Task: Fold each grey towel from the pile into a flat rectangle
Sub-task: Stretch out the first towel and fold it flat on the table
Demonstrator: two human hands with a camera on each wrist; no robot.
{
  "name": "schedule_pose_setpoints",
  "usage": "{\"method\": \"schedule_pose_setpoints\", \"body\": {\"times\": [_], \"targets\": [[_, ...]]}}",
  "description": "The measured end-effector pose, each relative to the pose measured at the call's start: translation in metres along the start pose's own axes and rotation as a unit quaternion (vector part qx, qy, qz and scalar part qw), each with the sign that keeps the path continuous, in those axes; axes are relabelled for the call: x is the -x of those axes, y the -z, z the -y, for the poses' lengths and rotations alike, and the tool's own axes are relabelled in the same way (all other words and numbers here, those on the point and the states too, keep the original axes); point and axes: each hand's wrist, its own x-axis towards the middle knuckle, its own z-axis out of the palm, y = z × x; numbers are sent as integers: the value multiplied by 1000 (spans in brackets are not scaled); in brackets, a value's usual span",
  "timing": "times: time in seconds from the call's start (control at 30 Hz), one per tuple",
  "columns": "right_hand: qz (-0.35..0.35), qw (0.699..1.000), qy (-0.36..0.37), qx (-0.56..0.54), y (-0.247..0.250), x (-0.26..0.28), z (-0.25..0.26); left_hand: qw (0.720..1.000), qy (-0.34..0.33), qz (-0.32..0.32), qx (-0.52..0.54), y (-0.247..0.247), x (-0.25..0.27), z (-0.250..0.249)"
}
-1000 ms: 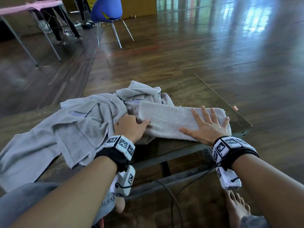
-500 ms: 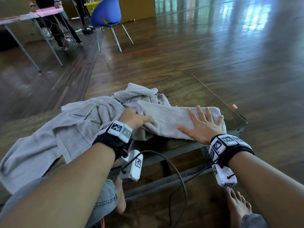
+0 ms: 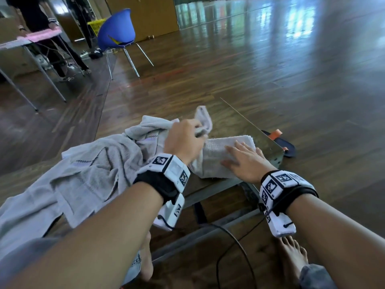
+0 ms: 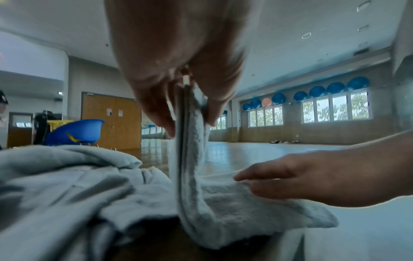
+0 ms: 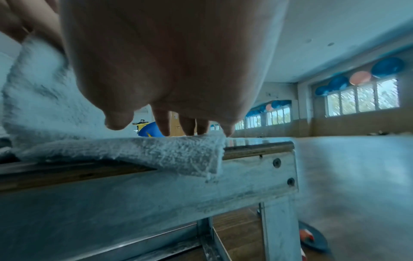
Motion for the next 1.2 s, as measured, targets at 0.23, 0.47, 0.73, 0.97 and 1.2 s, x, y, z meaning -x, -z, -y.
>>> {"method": "schedule_pose_setpoints", "body": {"times": [0.23, 0.47, 0.73, 0.97, 1.2], "targets": [[-118, 923, -108, -351, 35, -2, -18, 968, -25, 228, 106, -57, 18, -29], [-69, 906, -164, -385, 31, 0, -36, 980, -34, 169, 104, -74, 27, -29], [-67, 867, -203, -449, 34, 1, -34, 976, -65, 104, 182, -72, 26, -37], [-100, 916, -192, -339, 30, -2, -42, 969, -72, 181, 154, -80, 30, -42], [-189, 907, -169, -337, 27, -7, -40, 963, -59, 209, 159, -78, 27, -41]]}}
